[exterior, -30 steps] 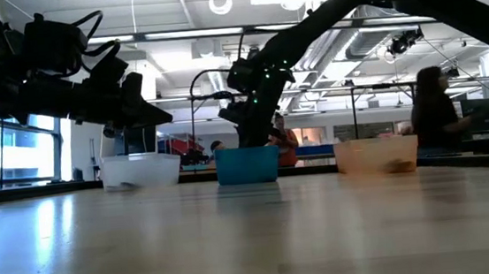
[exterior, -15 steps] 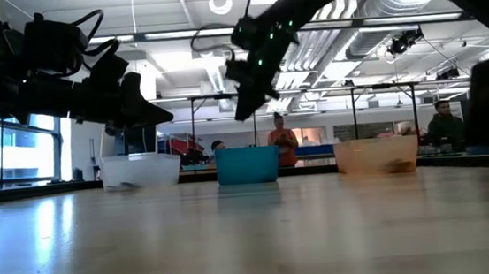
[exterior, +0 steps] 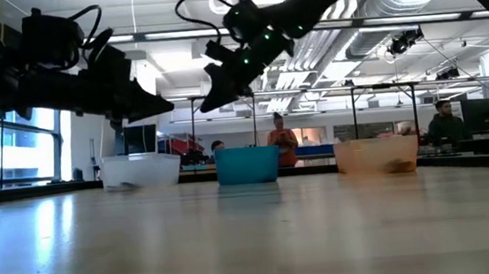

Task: Sort silverware by color (type)
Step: Put the black spoon into the transparent bin

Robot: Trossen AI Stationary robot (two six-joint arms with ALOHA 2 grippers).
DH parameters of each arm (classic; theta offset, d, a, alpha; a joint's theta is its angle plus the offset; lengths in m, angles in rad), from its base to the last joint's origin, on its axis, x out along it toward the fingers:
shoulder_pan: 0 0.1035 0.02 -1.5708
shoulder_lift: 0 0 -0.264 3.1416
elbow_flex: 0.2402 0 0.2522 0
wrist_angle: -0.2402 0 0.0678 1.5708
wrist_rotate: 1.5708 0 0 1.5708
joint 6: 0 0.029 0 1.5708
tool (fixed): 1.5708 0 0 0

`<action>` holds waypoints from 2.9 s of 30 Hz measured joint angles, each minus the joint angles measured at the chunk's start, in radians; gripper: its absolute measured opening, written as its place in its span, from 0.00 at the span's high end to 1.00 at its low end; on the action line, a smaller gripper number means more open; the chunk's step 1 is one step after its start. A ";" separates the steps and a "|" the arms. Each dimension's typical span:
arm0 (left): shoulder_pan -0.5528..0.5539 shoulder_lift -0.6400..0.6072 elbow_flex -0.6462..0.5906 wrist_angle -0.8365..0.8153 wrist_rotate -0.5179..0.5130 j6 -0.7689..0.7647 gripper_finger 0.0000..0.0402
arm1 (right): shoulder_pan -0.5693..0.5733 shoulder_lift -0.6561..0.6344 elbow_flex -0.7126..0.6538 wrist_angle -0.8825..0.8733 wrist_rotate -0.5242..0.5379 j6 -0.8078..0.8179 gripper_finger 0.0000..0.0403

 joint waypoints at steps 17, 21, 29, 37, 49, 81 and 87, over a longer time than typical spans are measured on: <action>-0.007 -0.198 0.180 -0.792 0.087 -0.127 0.99 | 0.062 -0.345 -0.915 1.083 -0.123 0.081 1.00; -0.052 -0.201 0.313 -1.129 0.038 -0.195 0.99 | 0.061 -0.402 -1.105 1.298 -0.143 0.071 1.00; -0.237 -0.201 0.528 -1.632 -0.058 -0.478 0.99 | 0.016 -0.444 -1.316 1.585 -0.226 0.143 1.00; -0.473 -0.127 0.691 -2.081 0.009 -0.941 0.99 | 0.005 -0.463 -1.349 1.581 -0.236 0.150 1.00; -0.802 0.092 0.814 -2.178 0.312 -1.452 0.99 | 0.005 -0.462 -1.348 1.576 -0.237 0.134 1.00; -1.100 0.347 0.815 -1.836 0.346 -2.108 0.70 | 0.007 -0.461 -1.347 1.574 -0.238 0.143 1.00; -1.102 0.347 0.815 -1.837 0.326 -2.064 0.90 | 0.007 -0.461 -1.347 1.574 -0.238 0.142 1.00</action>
